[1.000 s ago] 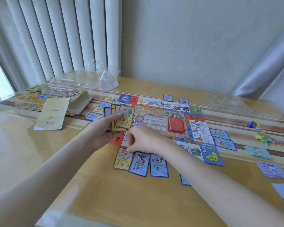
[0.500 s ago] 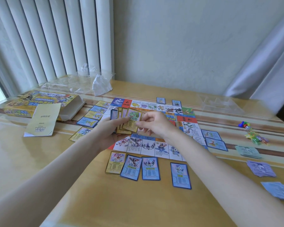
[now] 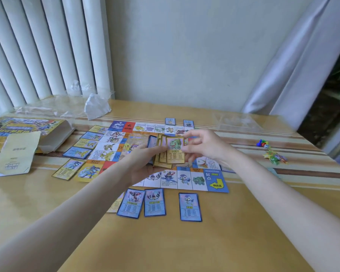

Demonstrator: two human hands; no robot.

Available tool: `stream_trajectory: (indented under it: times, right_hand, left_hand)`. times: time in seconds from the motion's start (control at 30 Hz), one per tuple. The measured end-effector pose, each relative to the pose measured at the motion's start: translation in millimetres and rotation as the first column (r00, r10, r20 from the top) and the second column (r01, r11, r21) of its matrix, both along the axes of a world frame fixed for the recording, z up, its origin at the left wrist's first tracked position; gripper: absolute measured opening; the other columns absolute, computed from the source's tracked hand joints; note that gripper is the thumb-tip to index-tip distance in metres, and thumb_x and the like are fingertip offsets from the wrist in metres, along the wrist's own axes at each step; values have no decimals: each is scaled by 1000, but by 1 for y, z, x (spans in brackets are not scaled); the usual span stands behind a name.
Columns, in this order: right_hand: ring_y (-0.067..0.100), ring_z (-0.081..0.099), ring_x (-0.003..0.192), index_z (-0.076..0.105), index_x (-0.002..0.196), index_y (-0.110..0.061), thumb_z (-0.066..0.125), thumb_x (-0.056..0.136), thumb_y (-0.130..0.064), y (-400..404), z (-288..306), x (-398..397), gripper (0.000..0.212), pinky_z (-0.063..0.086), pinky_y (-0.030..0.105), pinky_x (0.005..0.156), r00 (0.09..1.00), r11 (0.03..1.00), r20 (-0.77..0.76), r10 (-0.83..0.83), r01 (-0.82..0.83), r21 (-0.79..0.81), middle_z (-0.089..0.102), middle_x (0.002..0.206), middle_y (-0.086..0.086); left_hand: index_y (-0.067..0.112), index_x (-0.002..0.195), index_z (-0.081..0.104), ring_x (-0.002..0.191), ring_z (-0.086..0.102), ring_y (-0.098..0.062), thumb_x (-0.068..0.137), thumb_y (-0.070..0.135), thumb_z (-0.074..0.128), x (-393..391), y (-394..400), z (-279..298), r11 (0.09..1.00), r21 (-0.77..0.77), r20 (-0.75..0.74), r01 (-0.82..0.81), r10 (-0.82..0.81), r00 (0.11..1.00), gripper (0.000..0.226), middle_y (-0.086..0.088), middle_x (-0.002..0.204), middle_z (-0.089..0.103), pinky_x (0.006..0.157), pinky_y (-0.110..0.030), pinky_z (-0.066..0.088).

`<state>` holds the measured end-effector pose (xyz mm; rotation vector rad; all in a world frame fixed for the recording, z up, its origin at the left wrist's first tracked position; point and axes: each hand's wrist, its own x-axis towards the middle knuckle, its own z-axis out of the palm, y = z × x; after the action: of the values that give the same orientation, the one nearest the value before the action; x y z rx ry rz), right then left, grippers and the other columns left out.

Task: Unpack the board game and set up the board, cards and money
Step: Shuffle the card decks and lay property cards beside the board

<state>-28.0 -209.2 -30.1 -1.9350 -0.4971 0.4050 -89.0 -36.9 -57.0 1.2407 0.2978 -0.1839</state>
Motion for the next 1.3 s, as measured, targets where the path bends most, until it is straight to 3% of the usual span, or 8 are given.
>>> stream_trajectory:
  times: [0.13, 0.27, 0.4, 0.5, 0.73, 1.07, 1.17, 1.3]
  right_hand:
    - [8, 61, 50, 66, 88, 0, 64, 84, 1, -13, -1, -1, 5, 49, 18, 47, 998, 1000, 63, -8, 9, -22, 67, 58, -1]
    - [16, 60, 52, 57, 111, -7, 63, 82, 8, -37, 4, -5, 34, 49, 22, 48, 998, 995, -51, 23, -28, -98, 60, 66, 8]
    - [22, 63, 58, 57, 105, -2, 62, 81, 12, -60, 2, -22, 28, 56, 24, 56, 972, 903, -204, 119, -192, -384, 59, 63, 8]
    - [20, 63, 57, 57, 98, -4, 64, 80, 12, -69, -10, -37, 25, 56, 23, 56, 967, 881, -240, 85, -185, -436, 61, 62, 6]
    - [15, 62, 49, 56, 90, -8, 69, 79, 5, -76, -28, -51, 22, 54, 23, 51, 983, 891, -169, 70, -138, -433, 62, 62, 7]
    - [6, 55, 41, 55, 97, -9, 68, 81, 1, -58, -34, -52, 23, 45, 19, 44, 991, 857, -51, 121, -130, -499, 60, 63, 7]
    - [6, 53, 39, 55, 97, -13, 70, 81, -4, -55, -33, -49, 24, 44, 21, 44, 991, 807, -30, 128, -122, -577, 60, 66, 7]
    - [11, 54, 47, 54, 99, -18, 74, 78, -21, -51, -30, -47, 29, 41, 22, 44, 982, 630, 31, 186, -95, -771, 60, 64, 1]
  left_hand:
    - [2, 104, 54, 71, 70, -21, 86, 10, 63, -3, -8, -2, 1000, 10, 3, 24, -24, 1000, 21, -13, 77, 73, 65, -33, 59]
    - [7, 94, 53, 66, 69, -21, 87, 9, 62, -5, -14, -3, 998, 15, 8, -56, 56, 998, 12, -11, 73, 70, 63, -34, 59]
    - [4, 97, 58, 66, 69, -20, 88, 11, 61, -10, -22, -11, 999, 4, -14, -47, 47, 999, 12, -9, 70, 72, 64, -33, 59]
    - [5, 94, 60, 68, 69, -20, 88, 12, 61, -19, -32, -17, 999, -2, -15, -49, 49, 999, 9, -9, 75, 71, 60, -30, 59]
    - [4, 99, 58, 60, 70, -18, 88, 11, 61, -35, -38, -15, 998, -22, 5, -57, 57, 998, 13, -8, 68, 72, 49, -27, 56]
    - [1, 121, 52, 78, 69, -24, 87, 13, 63, -41, -31, -15, 996, -6, -15, -92, 92, 996, 37, -14, 91, 69, 53, -29, 58]
    - [1, 121, 51, 80, 69, -25, 88, 12, 62, -42, -27, -14, 995, -18, -12, -100, 100, 995, 37, -15, 92, 69, 54, -30, 58]
    - [1, 116, 55, 79, 68, -25, 89, 11, 60, -43, -25, -14, 995, -27, 1, -95, 95, 995, 29, -14, 89, 69, 62, -32, 59]
